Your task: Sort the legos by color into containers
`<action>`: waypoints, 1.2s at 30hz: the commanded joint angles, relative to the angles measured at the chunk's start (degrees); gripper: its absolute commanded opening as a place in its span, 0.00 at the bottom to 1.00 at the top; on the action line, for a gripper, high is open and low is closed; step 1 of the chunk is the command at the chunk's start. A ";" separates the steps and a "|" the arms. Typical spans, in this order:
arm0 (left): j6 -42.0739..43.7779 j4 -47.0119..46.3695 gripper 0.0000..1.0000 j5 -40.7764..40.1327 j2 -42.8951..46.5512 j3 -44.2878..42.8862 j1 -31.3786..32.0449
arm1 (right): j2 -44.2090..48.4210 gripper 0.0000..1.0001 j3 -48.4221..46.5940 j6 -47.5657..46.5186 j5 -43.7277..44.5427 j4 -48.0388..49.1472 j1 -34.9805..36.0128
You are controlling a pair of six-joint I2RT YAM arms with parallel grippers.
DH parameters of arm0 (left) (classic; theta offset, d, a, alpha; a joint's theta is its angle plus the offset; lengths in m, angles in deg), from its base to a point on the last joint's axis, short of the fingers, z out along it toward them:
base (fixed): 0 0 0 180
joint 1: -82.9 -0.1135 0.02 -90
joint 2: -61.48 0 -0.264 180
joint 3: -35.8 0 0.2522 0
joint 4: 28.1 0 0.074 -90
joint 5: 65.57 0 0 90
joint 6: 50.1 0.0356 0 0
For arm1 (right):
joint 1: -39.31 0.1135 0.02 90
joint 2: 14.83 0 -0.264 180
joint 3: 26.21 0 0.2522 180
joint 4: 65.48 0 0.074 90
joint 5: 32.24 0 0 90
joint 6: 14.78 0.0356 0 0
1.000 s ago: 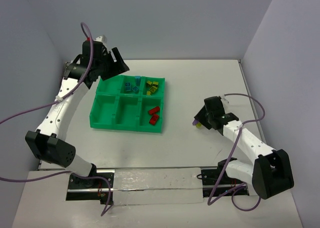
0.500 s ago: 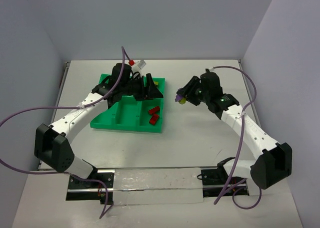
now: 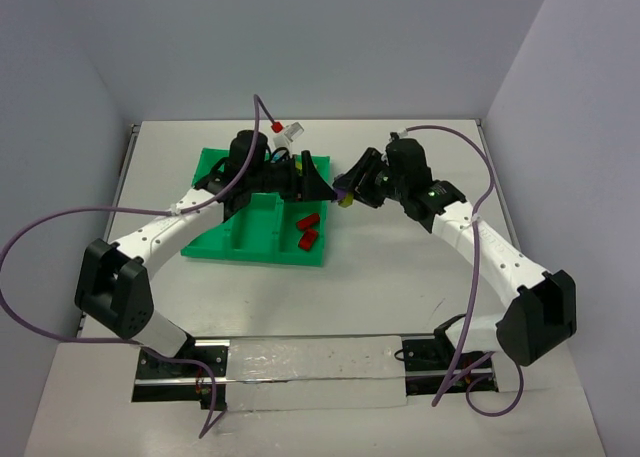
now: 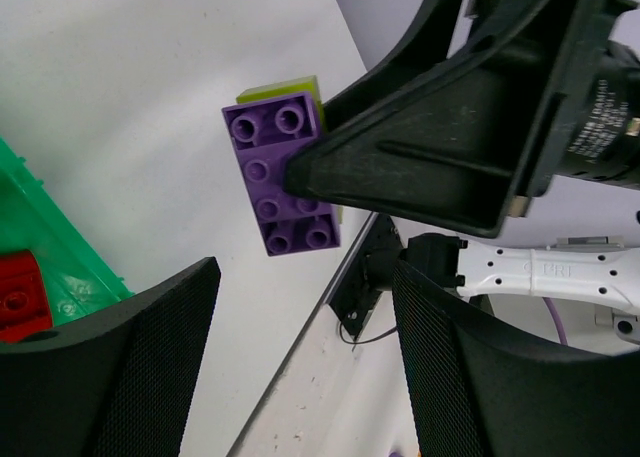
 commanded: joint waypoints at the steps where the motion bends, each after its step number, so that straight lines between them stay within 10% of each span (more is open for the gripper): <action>1: 0.43 -4.02 0.76 1.13 -0.61 0.10 0.23 | -0.05 0.16 -2.99 1.71 -2.35 4.47 0.31; 36: -9.15 -11.80 0.63 1.95 -1.86 0.49 0.05 | -1.72 0.17 -3.36 2.20 -4.92 6.99 0.92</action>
